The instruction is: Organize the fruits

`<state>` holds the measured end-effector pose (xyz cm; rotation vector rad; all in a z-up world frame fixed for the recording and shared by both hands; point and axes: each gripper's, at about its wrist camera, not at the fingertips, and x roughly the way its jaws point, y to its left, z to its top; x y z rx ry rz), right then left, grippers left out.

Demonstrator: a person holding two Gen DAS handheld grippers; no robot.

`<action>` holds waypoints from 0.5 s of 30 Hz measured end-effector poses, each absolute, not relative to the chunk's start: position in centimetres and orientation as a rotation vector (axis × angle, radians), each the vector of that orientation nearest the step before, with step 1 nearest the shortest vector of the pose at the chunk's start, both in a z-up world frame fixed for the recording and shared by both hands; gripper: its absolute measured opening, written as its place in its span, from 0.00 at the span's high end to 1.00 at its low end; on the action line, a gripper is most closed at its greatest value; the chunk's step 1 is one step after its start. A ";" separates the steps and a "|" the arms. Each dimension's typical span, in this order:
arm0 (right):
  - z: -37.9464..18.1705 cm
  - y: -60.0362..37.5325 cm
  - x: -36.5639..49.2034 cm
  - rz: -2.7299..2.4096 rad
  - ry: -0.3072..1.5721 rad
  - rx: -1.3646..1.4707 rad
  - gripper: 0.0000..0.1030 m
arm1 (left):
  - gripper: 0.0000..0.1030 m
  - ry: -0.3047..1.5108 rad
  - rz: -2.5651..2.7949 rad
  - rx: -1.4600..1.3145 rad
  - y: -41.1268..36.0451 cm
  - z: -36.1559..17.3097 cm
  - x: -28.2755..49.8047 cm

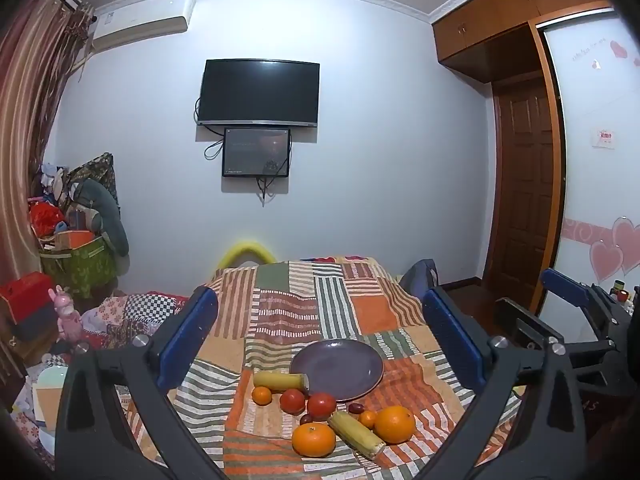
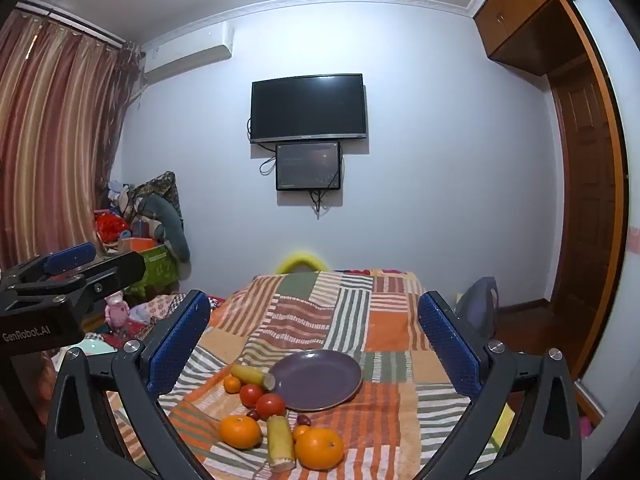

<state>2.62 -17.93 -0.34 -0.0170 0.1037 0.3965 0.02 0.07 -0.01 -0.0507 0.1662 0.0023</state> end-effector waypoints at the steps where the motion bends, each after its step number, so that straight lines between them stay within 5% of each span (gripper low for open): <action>1: -0.3 -17.9 2.6 0.396 0.103 -0.020 0.00 | 0.00 0.169 0.001 -0.052 0.1 0.2 0.3; 15: 0.3 -18.1 1.7 0.397 0.101 -0.013 0.00 | 0.00 0.176 -0.006 -0.042 0.2 -0.1 0.1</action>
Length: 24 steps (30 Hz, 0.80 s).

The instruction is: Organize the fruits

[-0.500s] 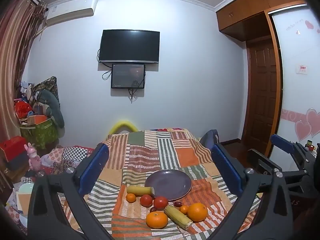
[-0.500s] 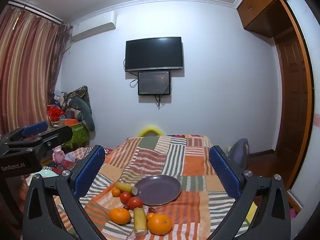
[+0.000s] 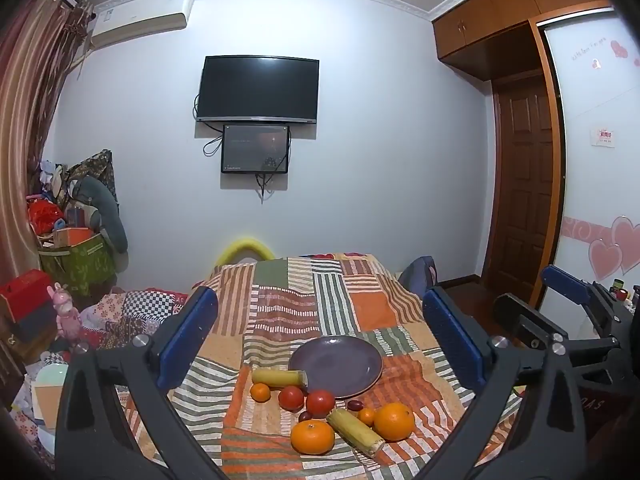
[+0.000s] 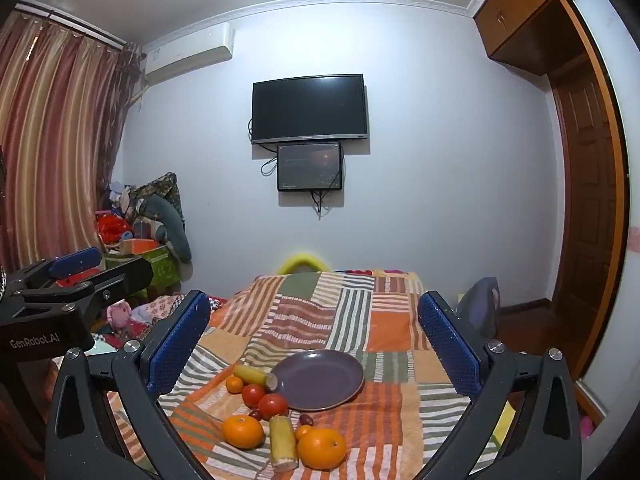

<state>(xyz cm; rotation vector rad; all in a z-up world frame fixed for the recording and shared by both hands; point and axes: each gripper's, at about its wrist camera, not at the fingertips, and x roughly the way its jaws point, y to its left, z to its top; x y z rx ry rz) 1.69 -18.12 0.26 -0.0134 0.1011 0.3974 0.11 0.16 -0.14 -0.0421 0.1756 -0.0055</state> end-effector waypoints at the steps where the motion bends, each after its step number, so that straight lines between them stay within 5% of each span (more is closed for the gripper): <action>1: 0.1 -18.1 1.9 0.398 0.101 -0.015 0.00 | 0.00 0.175 -0.005 -0.042 0.1 -0.2 0.1; 24: 0.0 -17.8 2.3 0.404 0.102 -0.014 0.00 | 0.00 0.181 -0.002 -0.040 0.2 -0.6 0.0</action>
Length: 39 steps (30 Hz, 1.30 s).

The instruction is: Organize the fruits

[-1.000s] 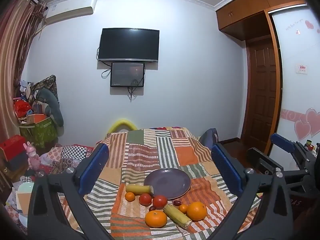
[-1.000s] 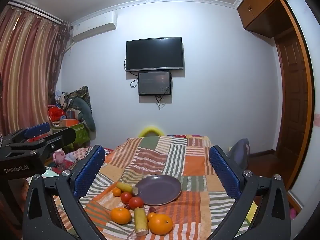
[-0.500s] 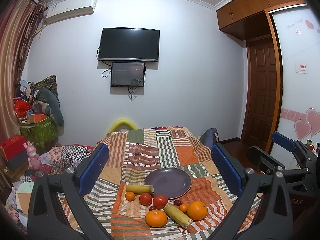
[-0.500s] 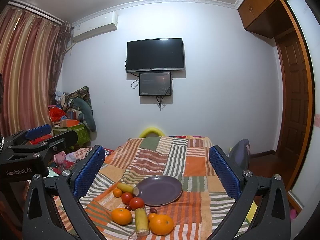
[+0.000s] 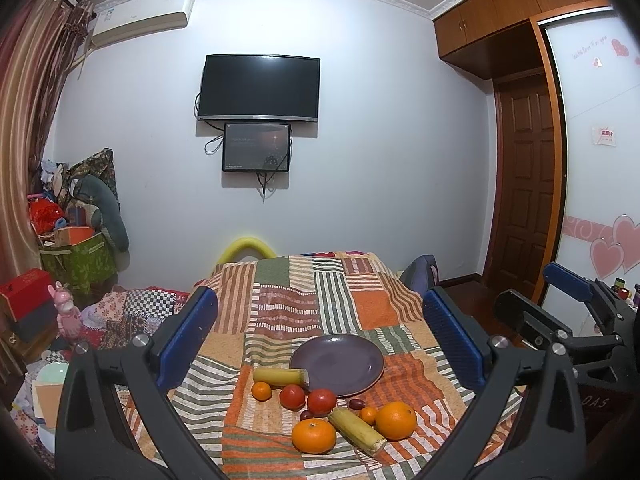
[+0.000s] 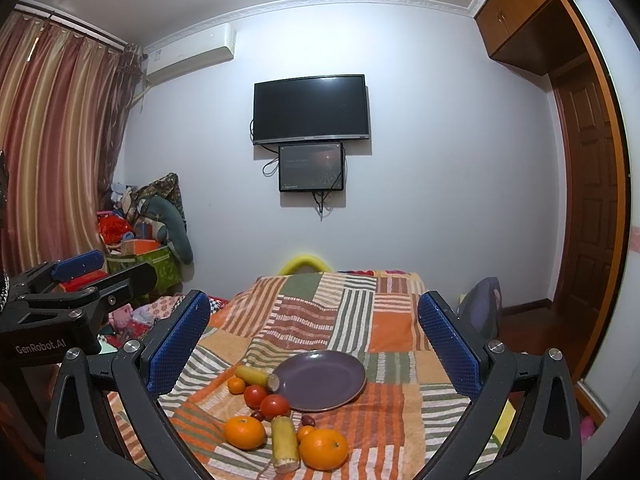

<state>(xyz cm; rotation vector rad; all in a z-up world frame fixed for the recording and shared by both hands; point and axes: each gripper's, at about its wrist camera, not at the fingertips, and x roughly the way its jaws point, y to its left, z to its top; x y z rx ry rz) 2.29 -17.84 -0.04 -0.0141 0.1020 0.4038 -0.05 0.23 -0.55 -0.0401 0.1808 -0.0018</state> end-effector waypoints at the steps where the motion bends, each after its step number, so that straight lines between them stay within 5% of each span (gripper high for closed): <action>1: 0.0 -17.8 2.3 0.404 0.102 -0.015 0.00 | 0.00 0.182 0.000 -0.041 0.2 -0.5 0.0; 39: -0.3 -17.3 2.2 0.406 0.103 -0.012 0.00 | 0.00 0.186 0.001 -0.038 0.5 -0.8 0.2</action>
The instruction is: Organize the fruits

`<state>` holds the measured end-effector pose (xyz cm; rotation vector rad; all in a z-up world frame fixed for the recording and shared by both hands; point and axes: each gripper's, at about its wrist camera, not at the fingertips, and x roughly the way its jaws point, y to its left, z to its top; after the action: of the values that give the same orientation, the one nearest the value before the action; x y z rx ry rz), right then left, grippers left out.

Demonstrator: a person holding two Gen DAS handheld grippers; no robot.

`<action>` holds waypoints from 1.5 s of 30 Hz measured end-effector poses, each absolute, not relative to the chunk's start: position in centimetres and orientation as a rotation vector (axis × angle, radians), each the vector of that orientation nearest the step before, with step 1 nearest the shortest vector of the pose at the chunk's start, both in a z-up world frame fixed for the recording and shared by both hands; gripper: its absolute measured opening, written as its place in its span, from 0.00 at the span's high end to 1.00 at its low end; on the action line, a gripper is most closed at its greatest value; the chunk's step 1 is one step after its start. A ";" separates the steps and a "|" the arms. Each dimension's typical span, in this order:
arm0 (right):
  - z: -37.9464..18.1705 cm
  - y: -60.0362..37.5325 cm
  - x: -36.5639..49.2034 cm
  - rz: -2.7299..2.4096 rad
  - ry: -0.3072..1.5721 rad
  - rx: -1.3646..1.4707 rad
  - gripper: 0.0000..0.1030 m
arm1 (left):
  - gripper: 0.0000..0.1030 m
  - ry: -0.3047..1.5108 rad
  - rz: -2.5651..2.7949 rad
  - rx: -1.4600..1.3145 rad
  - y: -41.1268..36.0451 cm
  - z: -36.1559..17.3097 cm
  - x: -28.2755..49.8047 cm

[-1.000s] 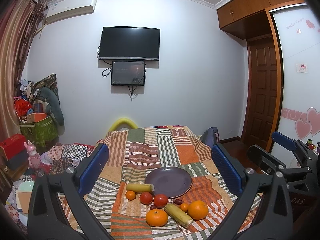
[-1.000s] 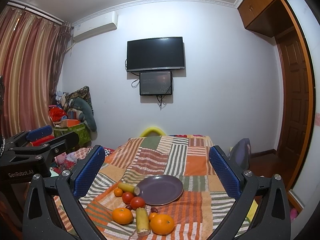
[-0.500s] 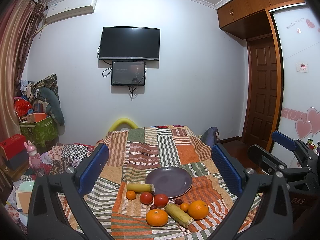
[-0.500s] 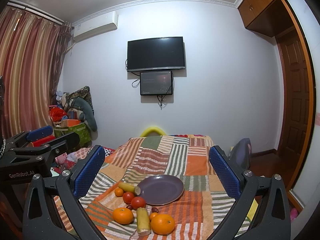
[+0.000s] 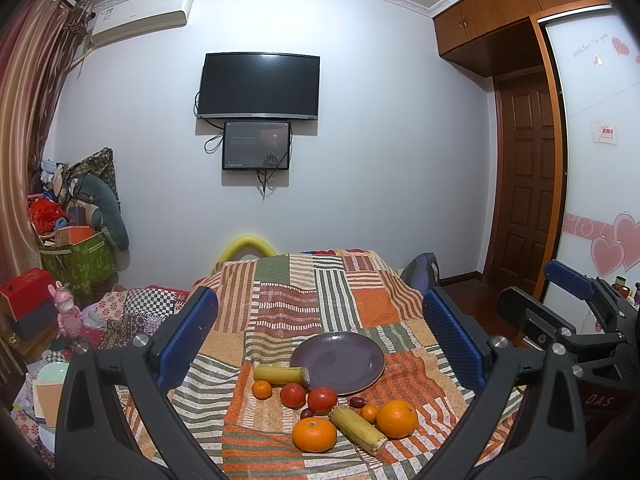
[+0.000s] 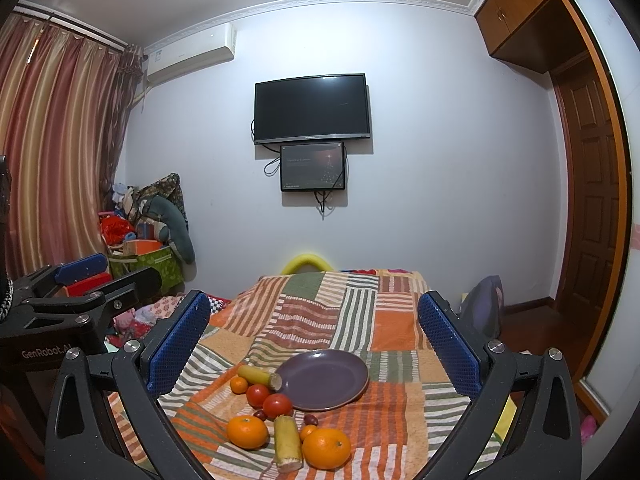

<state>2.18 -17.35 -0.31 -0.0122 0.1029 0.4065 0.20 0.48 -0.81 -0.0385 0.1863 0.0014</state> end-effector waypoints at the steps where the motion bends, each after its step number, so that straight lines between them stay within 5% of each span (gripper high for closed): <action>1: -0.3 -17.4 2.2 0.406 0.103 -0.013 0.00 | 0.00 0.186 0.002 -0.038 0.4 -0.8 0.2; 17: -0.5 -17.6 2.9 0.405 0.136 0.001 0.00 | 0.00 0.226 -0.003 -0.046 0.3 -1.5 1.2; 22: -1.2 -17.9 3.7 0.401 0.177 0.010 0.01 | 0.19 0.292 -0.010 -0.058 0.8 -2.4 2.5; 28: -2.4 -17.5 4.5 0.390 0.211 -0.036 0.15 | 0.29 0.383 -0.010 -0.077 1.7 -4.3 4.5; 38: -6.4 -17.4 7.9 0.449 0.397 -0.084 0.56 | 0.42 0.605 -0.002 -0.073 3.8 -9.7 9.2; 45: -9.7 -17.8 10.0 0.495 0.565 -0.095 0.61 | 0.42 0.745 -0.029 -0.065 4.0 -13.9 11.4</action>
<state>10.04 -17.84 -9.70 -0.0949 0.5651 0.4952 11.37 4.00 -13.86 -0.0650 0.7448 -0.0286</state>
